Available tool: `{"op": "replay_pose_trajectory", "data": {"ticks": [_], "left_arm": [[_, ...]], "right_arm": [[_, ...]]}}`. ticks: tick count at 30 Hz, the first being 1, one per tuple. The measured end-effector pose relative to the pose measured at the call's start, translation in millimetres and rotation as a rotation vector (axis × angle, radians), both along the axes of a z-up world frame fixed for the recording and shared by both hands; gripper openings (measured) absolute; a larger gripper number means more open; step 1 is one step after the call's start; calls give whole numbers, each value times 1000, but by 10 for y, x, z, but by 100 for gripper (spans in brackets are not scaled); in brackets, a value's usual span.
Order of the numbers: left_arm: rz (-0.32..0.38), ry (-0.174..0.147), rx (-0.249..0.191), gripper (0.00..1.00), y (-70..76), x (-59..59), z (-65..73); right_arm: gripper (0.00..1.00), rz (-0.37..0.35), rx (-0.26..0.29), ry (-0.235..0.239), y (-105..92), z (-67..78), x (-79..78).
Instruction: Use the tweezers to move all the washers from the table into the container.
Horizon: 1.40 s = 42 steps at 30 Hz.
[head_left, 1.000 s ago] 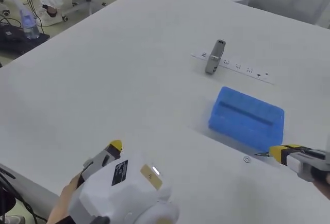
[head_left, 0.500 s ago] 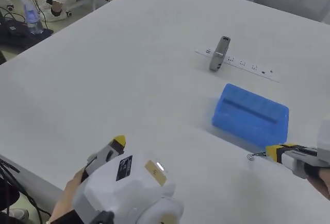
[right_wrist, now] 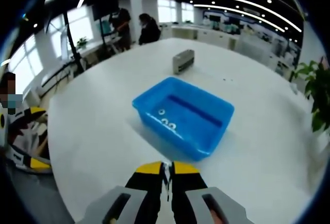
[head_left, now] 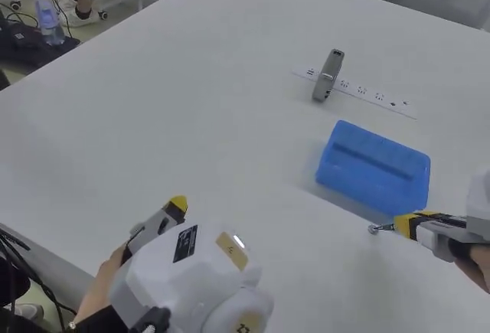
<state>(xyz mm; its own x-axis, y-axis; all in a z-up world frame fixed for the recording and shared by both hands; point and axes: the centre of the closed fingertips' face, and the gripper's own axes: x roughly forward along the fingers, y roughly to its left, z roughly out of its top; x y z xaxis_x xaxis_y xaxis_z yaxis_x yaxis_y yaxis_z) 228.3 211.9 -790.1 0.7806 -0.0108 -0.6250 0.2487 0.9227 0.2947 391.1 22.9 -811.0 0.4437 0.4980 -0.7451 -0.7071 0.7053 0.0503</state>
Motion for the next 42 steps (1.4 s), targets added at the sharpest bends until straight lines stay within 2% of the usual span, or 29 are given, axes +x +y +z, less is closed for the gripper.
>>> {"op": "replay_pose_trajectory", "data": {"ticks": [11, 24, 31, 42], "left_arm": [[-1, -1, 1, 84, 0, 1, -1], [0, 1, 1, 84, 3, -4, 1], [-1, 0, 0, 84, 1, -1, -1], [-4, 0, -1, 84, -6, 2, -2]], "right_arm": [[2, -3, -7, -8, -14, 16, 16], [1, 5, -30, 17, 5, -20, 12], [1, 19, -49, 15, -20, -14, 31], [1, 15, -15, -20, -15, 218, 30]]}}
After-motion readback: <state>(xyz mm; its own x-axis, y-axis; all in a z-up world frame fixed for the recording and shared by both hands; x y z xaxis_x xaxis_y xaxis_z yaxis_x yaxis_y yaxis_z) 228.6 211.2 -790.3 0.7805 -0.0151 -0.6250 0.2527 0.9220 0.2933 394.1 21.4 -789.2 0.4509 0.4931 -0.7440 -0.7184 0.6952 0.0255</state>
